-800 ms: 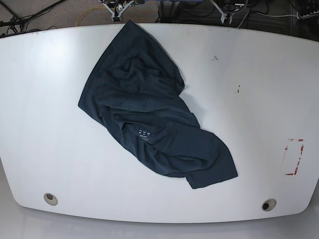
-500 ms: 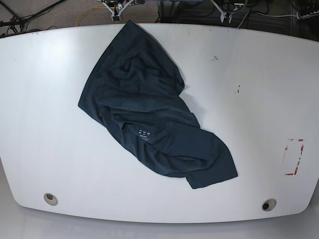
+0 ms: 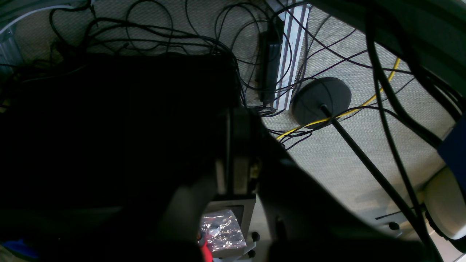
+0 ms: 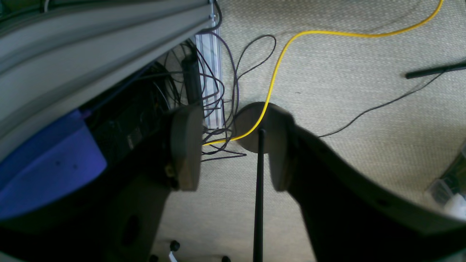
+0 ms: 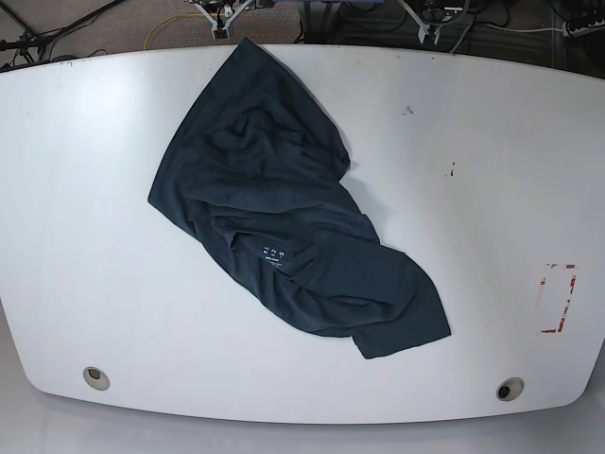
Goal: Fold the T-shirt properly
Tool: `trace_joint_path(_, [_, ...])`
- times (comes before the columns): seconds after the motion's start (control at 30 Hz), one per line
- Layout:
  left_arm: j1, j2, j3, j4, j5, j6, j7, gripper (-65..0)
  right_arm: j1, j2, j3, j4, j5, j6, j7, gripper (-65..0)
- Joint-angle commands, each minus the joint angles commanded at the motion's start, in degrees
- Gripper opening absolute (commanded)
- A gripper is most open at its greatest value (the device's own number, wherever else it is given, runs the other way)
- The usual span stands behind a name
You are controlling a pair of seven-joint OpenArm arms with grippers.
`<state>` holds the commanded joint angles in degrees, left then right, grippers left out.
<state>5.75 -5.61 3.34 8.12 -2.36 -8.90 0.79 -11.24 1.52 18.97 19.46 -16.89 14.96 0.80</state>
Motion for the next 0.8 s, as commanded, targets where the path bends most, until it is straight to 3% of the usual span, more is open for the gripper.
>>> trace_joint_path(0.13, [0.0,0.0,0.0,-0.2,0.1,0.0,-0.2,-63.8,0.0,0.0,0.0,0.2,0.0,0.02,0.1,-37.4])
trace_joint_path(0.33, [3.5,-2.0,-0.1,0.9,0.0,-0.2,-8.2,-62.0,-3.1,-0.2,-0.4,4.3,0.1,0.16,0.8,-38.6])
trace_joint_path(0.53, [5.8,-2.4,-0.3,1.6,0.0,0.0,-13.2,-58.6,-5.6,-0.5,-0.6,8.8,0.2,0.25,1.7,-39.0])
trace_joint_path(0.6, [9.4,-2.8,-0.2,2.7,0.2,0.1,-20.5,-54.0,-9.2,-1.2,-0.4,15.8,0.6,0.48,3.0,-39.0])
trace_joint_path(0.8, [13.2,-3.0,-0.3,5.0,0.3,0.1,-26.6,-56.5,-12.5,-1.9,-0.5,21.7,0.5,0.5,3.8,-39.2])
